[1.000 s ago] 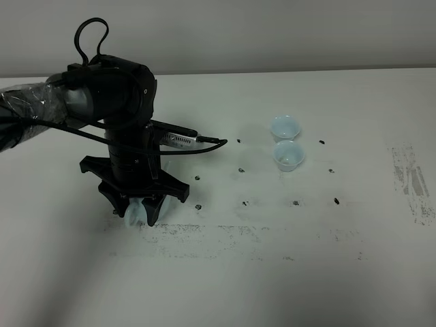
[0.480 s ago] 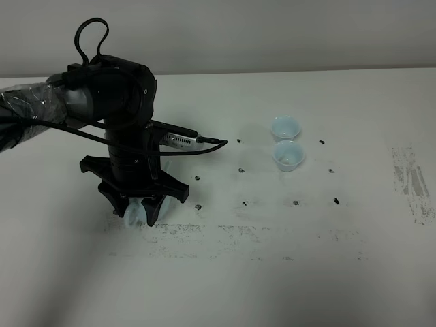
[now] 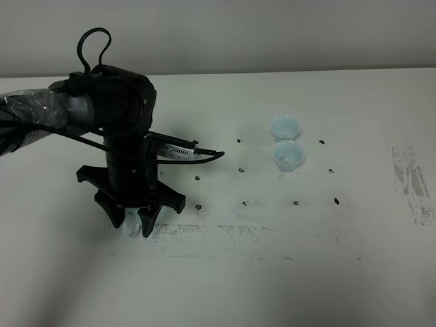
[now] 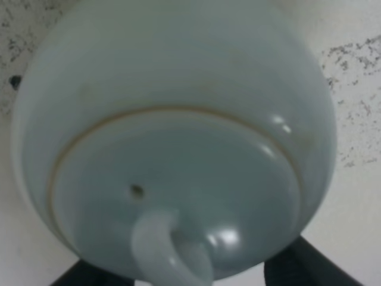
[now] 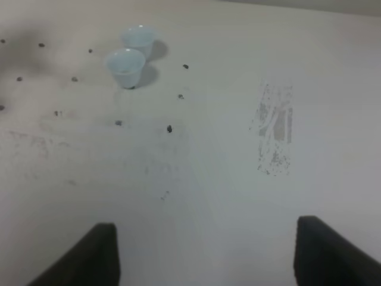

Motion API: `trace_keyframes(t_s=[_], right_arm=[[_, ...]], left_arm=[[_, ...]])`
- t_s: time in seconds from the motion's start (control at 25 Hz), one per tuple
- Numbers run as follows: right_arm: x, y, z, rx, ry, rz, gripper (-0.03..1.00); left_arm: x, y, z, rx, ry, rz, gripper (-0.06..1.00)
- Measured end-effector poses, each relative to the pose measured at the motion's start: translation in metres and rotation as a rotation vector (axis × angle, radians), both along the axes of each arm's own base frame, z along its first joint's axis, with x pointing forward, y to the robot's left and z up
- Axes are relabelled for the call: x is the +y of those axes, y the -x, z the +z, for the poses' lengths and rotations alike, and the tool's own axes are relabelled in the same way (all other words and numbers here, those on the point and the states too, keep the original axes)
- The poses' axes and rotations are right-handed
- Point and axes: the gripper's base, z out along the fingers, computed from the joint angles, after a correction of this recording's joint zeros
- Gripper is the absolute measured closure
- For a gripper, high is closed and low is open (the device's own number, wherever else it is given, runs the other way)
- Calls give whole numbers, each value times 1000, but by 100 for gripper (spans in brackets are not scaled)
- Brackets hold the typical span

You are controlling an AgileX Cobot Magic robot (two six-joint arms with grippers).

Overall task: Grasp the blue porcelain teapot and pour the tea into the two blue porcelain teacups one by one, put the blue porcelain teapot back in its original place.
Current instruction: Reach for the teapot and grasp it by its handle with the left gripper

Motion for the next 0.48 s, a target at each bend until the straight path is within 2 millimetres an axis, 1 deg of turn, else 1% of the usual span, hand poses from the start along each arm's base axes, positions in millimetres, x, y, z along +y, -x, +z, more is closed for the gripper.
trace_keyframes(t_s=[0.48], right_arm=[[0, 0, 0, 0, 0, 0, 38]], left_arm=[[-1, 1, 1, 3, 12, 6, 48]])
